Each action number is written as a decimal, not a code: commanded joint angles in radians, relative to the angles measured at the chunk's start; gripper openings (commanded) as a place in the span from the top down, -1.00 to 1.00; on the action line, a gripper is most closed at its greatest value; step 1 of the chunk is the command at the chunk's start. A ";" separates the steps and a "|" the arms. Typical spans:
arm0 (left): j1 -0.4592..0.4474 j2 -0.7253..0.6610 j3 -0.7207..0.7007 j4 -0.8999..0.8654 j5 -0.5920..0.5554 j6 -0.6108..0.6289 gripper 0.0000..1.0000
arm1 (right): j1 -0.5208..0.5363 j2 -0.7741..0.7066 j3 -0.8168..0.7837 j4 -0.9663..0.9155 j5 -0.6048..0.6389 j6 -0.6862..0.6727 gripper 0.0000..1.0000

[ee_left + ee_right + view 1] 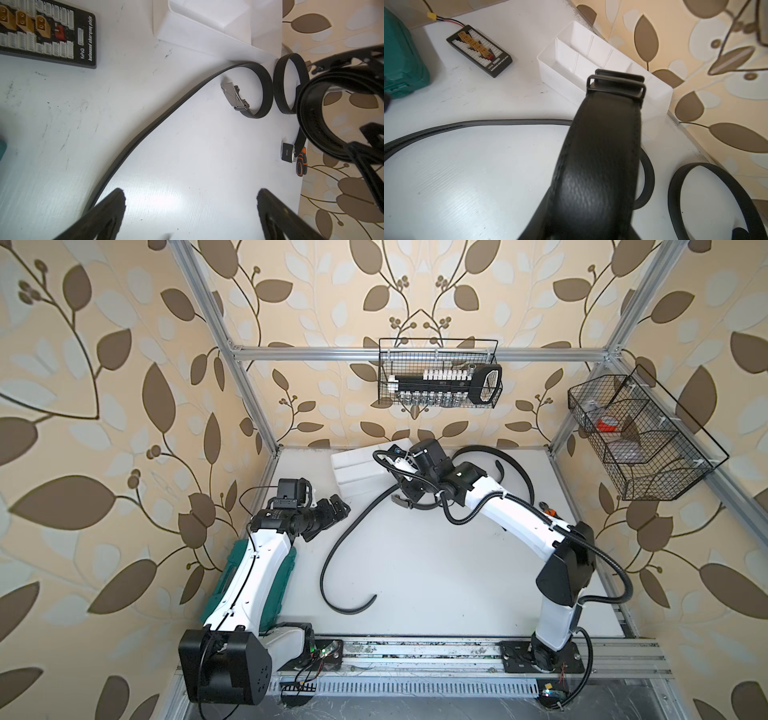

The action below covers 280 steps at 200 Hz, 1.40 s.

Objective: Place the belts into the storage roll
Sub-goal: Place the belt in the container.

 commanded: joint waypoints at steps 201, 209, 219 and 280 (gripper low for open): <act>0.011 0.022 -0.048 0.065 0.045 0.030 -0.98 | -0.092 0.299 0.184 0.540 0.113 0.807 0.91; 0.011 0.022 -0.050 0.066 0.048 0.030 -0.98 | -0.094 0.301 0.173 0.556 0.125 0.838 0.91; 0.010 0.021 -0.050 0.067 0.052 0.028 -0.98 | -0.096 0.305 0.159 0.590 0.132 0.869 0.91; 0.010 0.011 -0.052 0.070 0.057 0.027 -0.98 | -0.101 0.327 0.143 0.686 0.087 0.949 0.96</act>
